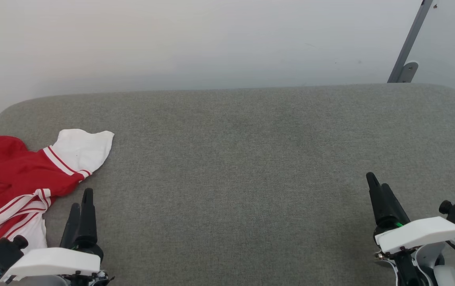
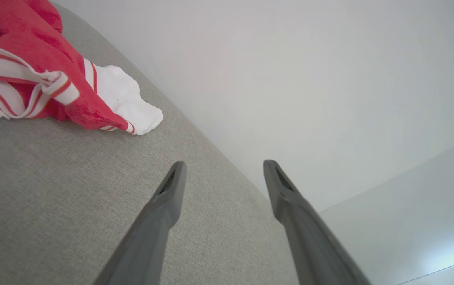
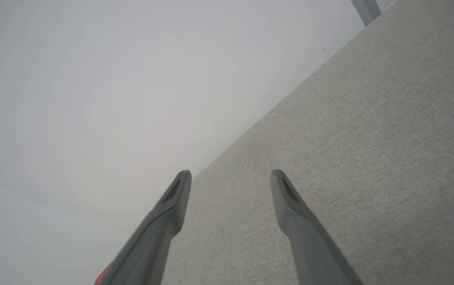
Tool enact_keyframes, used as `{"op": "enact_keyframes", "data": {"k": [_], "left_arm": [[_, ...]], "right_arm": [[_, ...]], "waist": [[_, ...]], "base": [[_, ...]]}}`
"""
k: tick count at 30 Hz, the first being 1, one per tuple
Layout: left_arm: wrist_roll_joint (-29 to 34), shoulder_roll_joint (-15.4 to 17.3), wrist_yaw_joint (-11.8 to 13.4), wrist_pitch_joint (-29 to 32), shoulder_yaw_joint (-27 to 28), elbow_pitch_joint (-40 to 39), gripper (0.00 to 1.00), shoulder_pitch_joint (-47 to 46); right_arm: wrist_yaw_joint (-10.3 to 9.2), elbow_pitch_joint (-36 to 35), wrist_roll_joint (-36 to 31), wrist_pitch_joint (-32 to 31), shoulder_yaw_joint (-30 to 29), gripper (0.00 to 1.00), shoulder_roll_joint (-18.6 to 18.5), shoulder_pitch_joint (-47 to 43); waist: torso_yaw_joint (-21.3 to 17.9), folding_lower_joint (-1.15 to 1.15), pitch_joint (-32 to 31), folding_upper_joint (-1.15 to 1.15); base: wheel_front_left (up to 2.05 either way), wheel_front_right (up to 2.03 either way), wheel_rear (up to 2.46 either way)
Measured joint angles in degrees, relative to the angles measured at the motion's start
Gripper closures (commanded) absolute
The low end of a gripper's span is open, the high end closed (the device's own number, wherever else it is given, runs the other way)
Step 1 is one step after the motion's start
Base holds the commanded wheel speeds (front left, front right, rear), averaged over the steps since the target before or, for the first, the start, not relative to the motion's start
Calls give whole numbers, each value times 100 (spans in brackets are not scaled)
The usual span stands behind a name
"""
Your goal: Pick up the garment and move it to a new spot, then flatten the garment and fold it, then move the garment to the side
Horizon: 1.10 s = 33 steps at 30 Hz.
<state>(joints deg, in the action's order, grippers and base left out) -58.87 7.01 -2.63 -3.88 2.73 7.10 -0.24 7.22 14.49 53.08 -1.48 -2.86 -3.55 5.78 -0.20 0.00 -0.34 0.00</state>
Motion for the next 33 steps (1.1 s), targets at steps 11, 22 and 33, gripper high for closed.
{"op": "enact_keyframes", "data": {"k": [11, 22, 33], "left_arm": [[756, -53, -116, -193, 31, -93, 0, 57], [1526, -64, -207, -378, 45, -190, 0, 141], [2184, -14, -292, -532, 58, -211, 0, 193]], "right_arm": [[1, -107, -710, 109, 60, 0, 10, 23], [2, -197, -1377, 235, 88, 0, 22, 65], [2, -280, -1960, 376, 70, 0, 36, 74]], "waist": [[-9, 0, -16, 0], [-12, 0, -26, 0], [-19, 0, -29, 0]], "base": [[0, 0, 0], [0, 0, 0], [0, 0, 0]]}}
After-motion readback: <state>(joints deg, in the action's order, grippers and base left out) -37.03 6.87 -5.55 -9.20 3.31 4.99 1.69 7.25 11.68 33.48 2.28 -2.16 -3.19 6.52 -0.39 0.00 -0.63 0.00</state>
